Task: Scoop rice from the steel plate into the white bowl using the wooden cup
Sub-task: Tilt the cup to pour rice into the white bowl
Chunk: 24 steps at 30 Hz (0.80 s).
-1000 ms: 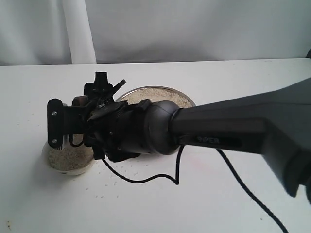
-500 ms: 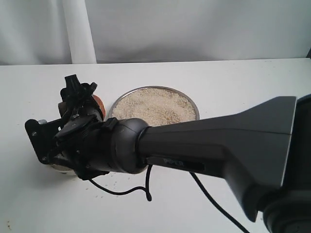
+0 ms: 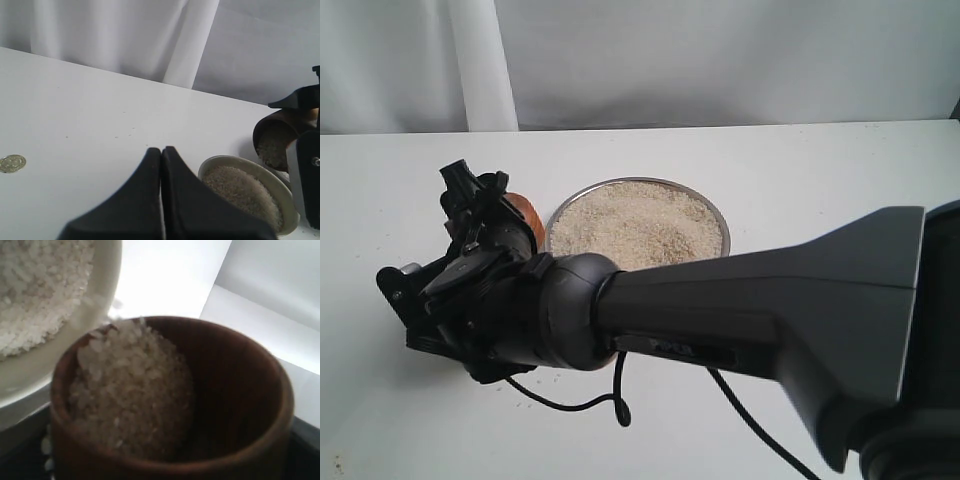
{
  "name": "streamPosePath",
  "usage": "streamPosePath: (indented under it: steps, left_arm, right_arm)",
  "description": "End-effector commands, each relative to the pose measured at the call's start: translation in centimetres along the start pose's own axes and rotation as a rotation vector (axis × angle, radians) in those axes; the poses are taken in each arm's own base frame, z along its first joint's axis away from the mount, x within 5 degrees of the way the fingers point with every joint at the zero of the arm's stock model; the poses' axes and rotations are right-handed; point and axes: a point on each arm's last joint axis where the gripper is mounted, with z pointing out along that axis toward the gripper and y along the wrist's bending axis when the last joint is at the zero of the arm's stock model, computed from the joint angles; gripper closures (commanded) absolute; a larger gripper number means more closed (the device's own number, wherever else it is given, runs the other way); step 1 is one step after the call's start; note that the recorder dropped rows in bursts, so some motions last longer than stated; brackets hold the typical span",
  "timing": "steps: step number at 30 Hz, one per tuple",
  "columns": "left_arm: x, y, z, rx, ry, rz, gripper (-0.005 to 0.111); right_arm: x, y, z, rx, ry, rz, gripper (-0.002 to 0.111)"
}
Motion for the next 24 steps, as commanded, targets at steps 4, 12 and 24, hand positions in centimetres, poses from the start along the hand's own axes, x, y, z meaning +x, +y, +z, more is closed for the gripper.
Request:
streamPosePath:
  steps: [4, 12, 24]
  left_arm:
    - [-0.19, -0.08, -0.05, 0.009, -0.013, -0.005, 0.107]
    - [-0.19, -0.08, -0.05, 0.009, -0.013, -0.005, 0.107]
    - [-0.19, -0.08, -0.05, 0.009, -0.013, -0.005, 0.107]
  right_arm:
    - [0.27, -0.66, -0.38, 0.022, 0.032, -0.097, 0.103]
    - [0.32, -0.99, -0.39, 0.056, 0.042, -0.174, 0.103]
    - [0.31, -1.14, -0.4, 0.072, 0.045, -0.244, 0.103]
